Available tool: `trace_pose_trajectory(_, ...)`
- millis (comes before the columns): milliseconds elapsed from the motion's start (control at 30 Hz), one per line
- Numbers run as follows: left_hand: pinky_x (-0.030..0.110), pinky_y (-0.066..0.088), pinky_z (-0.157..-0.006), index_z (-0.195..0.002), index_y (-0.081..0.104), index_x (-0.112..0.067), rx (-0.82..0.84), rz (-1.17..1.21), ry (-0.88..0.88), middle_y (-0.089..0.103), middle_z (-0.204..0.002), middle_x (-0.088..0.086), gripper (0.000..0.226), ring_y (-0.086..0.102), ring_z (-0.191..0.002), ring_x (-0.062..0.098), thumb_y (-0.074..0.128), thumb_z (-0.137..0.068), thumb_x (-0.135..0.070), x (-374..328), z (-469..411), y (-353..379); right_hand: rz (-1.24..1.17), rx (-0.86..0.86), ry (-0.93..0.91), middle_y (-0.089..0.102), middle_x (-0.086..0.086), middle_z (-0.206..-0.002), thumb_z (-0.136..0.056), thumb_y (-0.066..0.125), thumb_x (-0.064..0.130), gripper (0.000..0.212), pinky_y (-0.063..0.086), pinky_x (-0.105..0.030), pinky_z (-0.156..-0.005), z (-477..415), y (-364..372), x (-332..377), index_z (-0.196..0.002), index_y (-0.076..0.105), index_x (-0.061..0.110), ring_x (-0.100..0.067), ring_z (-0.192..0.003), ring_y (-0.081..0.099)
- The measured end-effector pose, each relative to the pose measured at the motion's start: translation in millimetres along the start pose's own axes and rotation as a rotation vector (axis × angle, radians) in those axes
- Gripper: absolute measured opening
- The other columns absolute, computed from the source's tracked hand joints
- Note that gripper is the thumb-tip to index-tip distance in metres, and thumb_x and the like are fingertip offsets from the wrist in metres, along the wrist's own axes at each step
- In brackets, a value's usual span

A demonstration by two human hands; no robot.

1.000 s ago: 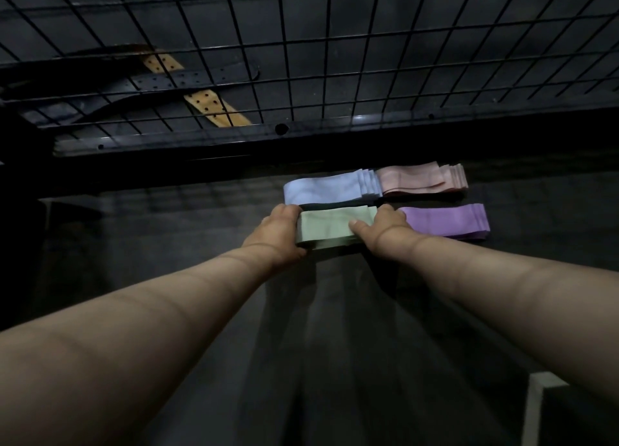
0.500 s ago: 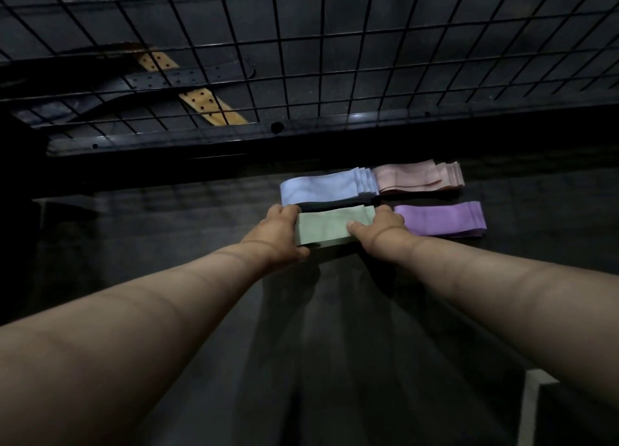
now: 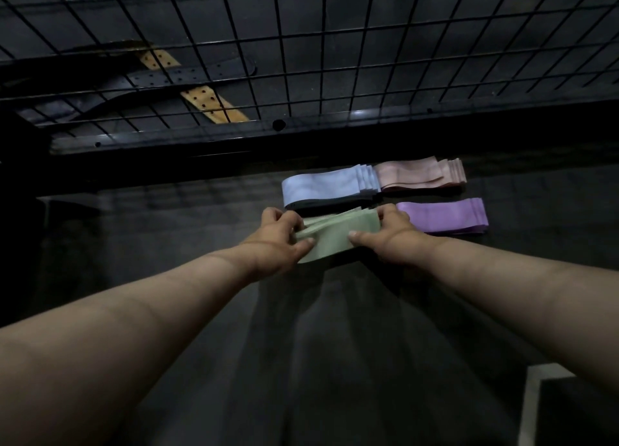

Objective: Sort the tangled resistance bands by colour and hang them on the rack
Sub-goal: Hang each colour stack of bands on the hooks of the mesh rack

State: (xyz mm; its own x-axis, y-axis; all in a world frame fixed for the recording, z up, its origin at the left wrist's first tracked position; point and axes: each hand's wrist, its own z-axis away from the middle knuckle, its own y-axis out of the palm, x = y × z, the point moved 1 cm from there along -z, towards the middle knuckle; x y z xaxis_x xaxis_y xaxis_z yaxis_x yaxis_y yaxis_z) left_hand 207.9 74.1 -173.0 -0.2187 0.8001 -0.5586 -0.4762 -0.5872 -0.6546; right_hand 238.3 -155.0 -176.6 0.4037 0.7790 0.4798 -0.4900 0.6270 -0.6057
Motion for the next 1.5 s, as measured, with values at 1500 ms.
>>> trace_pose_trajectory(1500, 0.047, 0.046, -0.102, -0.116, 0.046, -0.022, -0.025, -0.437, 0.295, 0.000, -0.154, 0.009, 0.043, 0.047, -0.119, 0.044, 0.064, -0.081, -0.039, 15.5, 48.4, 43.1, 0.831, 0.142, -0.799, 0.009, -0.008, -0.164, -0.069, 0.082, 0.050, 0.098, 0.020, -0.041, -0.119, 19.1, 17.3, 26.5, -0.144, 0.030, 0.016, -0.028, -0.149, 0.018)
